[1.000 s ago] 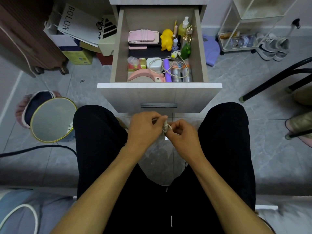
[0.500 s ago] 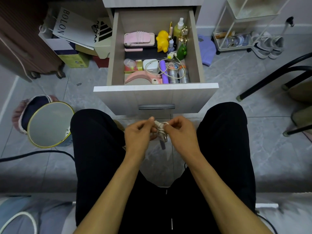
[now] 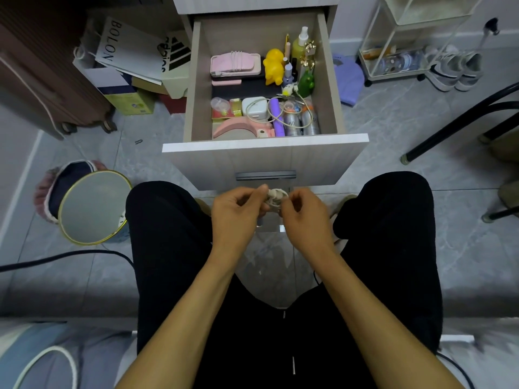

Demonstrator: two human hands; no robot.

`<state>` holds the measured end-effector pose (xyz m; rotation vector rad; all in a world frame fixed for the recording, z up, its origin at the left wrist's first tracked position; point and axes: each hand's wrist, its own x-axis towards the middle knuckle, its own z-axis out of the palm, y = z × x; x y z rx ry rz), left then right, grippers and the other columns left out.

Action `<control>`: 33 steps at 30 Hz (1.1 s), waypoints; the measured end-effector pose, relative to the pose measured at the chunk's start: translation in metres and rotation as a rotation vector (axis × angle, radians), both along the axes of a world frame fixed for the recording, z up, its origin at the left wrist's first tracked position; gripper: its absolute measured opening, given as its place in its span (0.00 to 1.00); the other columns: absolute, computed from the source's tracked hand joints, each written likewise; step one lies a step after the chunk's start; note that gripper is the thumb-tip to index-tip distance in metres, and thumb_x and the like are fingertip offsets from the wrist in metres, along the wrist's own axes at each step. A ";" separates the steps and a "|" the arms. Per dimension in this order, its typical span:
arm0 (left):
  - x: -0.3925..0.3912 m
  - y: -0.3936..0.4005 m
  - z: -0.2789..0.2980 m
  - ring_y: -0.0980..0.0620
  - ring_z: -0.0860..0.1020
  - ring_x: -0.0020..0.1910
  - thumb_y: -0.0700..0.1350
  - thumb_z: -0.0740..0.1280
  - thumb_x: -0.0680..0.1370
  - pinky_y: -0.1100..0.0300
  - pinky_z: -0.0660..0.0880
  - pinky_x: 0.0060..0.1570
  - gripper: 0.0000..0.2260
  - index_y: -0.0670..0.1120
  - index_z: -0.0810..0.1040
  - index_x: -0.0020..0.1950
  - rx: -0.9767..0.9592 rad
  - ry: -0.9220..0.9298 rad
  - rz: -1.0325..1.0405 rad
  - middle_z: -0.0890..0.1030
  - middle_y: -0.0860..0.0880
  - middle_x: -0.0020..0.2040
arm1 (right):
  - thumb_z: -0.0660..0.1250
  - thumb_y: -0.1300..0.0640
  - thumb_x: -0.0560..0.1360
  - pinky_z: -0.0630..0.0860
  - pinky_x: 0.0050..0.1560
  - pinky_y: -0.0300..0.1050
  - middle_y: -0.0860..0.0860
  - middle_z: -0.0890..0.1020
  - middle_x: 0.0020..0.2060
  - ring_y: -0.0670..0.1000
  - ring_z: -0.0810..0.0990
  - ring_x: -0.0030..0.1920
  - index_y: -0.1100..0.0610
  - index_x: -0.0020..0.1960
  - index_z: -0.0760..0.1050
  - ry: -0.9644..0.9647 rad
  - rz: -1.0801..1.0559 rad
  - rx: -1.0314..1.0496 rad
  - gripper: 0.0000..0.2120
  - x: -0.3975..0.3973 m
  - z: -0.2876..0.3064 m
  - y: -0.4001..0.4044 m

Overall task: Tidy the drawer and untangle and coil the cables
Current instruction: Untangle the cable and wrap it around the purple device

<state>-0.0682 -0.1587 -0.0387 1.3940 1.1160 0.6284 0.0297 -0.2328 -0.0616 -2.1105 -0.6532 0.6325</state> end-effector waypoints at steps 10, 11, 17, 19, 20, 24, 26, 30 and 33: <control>-0.004 0.007 -0.010 0.49 0.84 0.40 0.44 0.69 0.78 0.48 0.82 0.48 0.07 0.50 0.84 0.41 0.062 0.060 -0.088 0.84 0.49 0.37 | 0.62 0.55 0.79 0.81 0.45 0.58 0.49 0.80 0.40 0.52 0.82 0.42 0.52 0.42 0.72 0.136 0.071 0.034 0.07 0.018 -0.013 -0.004; -0.004 0.008 -0.009 0.49 0.84 0.40 0.44 0.69 0.78 0.49 0.82 0.48 0.07 0.49 0.84 0.41 0.042 0.055 -0.085 0.84 0.49 0.37 | 0.63 0.55 0.79 0.81 0.45 0.57 0.50 0.80 0.40 0.51 0.82 0.42 0.52 0.42 0.72 0.128 0.082 0.060 0.07 0.019 -0.013 -0.006; -0.001 0.011 -0.004 0.53 0.84 0.39 0.45 0.69 0.78 0.51 0.82 0.44 0.07 0.49 0.84 0.41 0.168 0.095 -0.118 0.85 0.50 0.37 | 0.64 0.57 0.76 0.81 0.41 0.57 0.53 0.81 0.35 0.55 0.82 0.39 0.56 0.40 0.73 0.204 -0.006 0.122 0.07 0.017 -0.011 -0.010; -0.002 0.011 -0.002 0.56 0.83 0.38 0.44 0.69 0.78 0.55 0.81 0.42 0.05 0.48 0.85 0.44 0.323 0.129 -0.195 0.85 0.53 0.39 | 0.64 0.57 0.76 0.83 0.41 0.58 0.57 0.83 0.37 0.58 0.84 0.40 0.59 0.42 0.75 0.384 -0.110 0.164 0.07 0.018 -0.008 -0.007; -0.002 0.012 -0.002 0.57 0.82 0.38 0.43 0.69 0.78 0.56 0.81 0.41 0.05 0.47 0.85 0.44 0.355 0.125 -0.220 0.85 0.53 0.39 | 0.64 0.58 0.77 0.83 0.42 0.57 0.59 0.84 0.39 0.60 0.84 0.41 0.62 0.44 0.76 0.501 -0.146 0.178 0.07 0.020 -0.006 -0.006; -0.010 0.009 -0.004 0.55 0.81 0.38 0.39 0.69 0.77 0.57 0.79 0.41 0.06 0.44 0.84 0.42 0.383 0.056 -0.309 0.84 0.53 0.38 | 0.64 0.60 0.77 0.83 0.43 0.52 0.62 0.84 0.43 0.60 0.85 0.41 0.65 0.51 0.78 0.888 -0.137 0.134 0.08 0.026 0.002 -0.008; -0.013 0.006 -0.007 0.57 0.81 0.38 0.38 0.69 0.77 0.61 0.78 0.41 0.08 0.48 0.83 0.40 0.390 0.063 -0.353 0.83 0.57 0.37 | 0.65 0.61 0.76 0.83 0.45 0.52 0.60 0.84 0.42 0.59 0.85 0.41 0.65 0.53 0.78 0.949 -0.147 0.141 0.09 0.028 0.000 -0.008; -0.019 0.008 -0.013 0.52 0.81 0.37 0.37 0.67 0.79 0.57 0.79 0.41 0.09 0.48 0.81 0.41 0.282 0.037 -0.292 0.82 0.54 0.37 | 0.66 0.60 0.76 0.82 0.43 0.50 0.60 0.85 0.44 0.57 0.85 0.42 0.65 0.54 0.78 0.985 -0.165 0.141 0.10 0.029 -0.004 -0.007; -0.017 0.002 -0.016 0.56 0.80 0.35 0.38 0.68 0.79 0.63 0.77 0.38 0.08 0.48 0.82 0.41 0.326 0.085 -0.285 0.81 0.55 0.34 | 0.66 0.59 0.76 0.82 0.39 0.48 0.59 0.85 0.42 0.58 0.85 0.42 0.63 0.51 0.79 0.843 -0.222 0.074 0.09 0.025 -0.007 -0.006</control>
